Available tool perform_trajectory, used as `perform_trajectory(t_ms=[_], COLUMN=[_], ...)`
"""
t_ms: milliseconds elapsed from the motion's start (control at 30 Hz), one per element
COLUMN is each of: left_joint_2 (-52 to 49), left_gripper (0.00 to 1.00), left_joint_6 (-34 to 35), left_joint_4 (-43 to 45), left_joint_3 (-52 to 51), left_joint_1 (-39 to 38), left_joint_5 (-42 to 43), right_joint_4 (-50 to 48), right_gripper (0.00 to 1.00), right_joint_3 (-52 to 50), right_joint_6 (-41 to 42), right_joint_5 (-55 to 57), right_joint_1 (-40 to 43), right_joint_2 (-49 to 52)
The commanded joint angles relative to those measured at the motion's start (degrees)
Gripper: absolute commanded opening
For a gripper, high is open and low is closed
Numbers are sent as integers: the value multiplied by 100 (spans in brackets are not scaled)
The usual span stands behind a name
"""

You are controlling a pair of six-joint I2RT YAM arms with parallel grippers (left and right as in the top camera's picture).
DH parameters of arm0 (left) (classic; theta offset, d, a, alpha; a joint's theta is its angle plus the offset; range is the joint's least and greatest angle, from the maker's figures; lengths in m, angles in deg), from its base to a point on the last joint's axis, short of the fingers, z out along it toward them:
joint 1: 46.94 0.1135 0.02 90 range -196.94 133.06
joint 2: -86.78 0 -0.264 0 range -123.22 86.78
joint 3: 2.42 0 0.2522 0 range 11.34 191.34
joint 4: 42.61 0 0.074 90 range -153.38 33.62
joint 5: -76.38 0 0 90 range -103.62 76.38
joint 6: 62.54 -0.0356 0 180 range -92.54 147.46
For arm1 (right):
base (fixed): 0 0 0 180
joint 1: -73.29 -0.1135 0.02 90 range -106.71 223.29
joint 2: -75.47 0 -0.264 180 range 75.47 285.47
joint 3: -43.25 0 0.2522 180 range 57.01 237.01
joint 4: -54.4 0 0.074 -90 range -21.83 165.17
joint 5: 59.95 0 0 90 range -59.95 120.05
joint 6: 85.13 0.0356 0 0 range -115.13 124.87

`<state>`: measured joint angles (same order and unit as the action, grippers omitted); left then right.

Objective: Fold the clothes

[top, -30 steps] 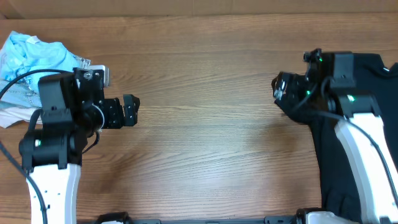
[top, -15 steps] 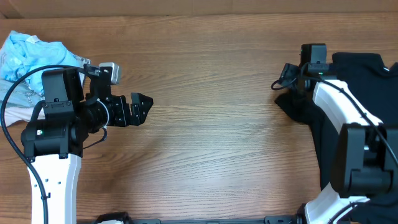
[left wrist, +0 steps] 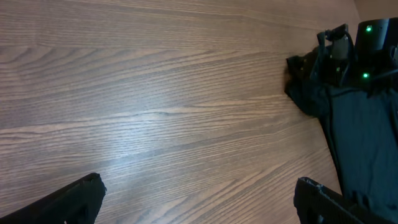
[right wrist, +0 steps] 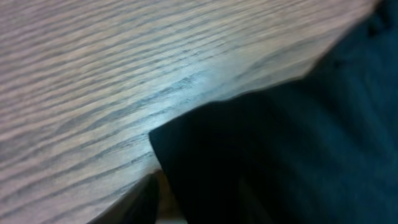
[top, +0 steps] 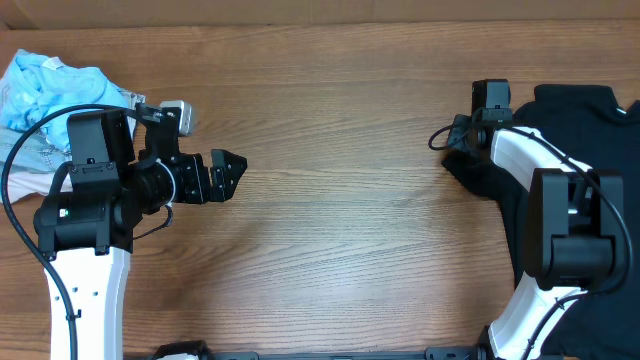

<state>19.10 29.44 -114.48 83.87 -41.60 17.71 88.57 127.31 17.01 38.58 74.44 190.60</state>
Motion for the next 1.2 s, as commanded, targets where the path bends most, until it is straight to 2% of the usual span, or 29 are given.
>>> perform_trajectory(t_ms=[0, 167, 333, 400, 500, 533, 633, 833, 967, 1167], left_joint_2=[28, 28, 28, 28, 28, 28, 26, 26, 24, -13], left_gripper=[100, 100, 100, 100, 100, 100, 100, 100, 100, 100], left_joint_6=[-26, -28, -28, -28, -28, -28, -28, -28, -28, -28], left_joint_4=[2, -39, 0, 9, 7, 9, 7, -44, -31, 26], left_joint_3=[149, 149, 149, 149, 149, 149, 149, 146, 146, 146], left_joint_1=[26, 26, 26, 26, 26, 26, 26, 26, 26, 26], left_joint_5=[120, 129, 125, 125, 111, 109, 111, 111, 111, -31], right_joint_4=[-98, 203, 516, 551, 608, 610, 553, 422, 404, 240], right_gripper=[10, 4, 4, 4, 5, 6, 17, 29, 43, 46], right_joint_3=[140, 378, 564, 564, 564, 557, 542, 535, 535, 535], right_joint_6=[-37, -35, -11, -96, -763, -765, -756, -717, -706, -702], right_joint_5=[332, 564, 542, 258, -791, -931, -1008, -1010, -1187, -1187], right_joint_1=[61, 273, 601, 684, 673, 634, 496, 415, 415, 411], right_joint_2=[0, -267, -682, -857, -920, -905, -798, -267, 48, 350])
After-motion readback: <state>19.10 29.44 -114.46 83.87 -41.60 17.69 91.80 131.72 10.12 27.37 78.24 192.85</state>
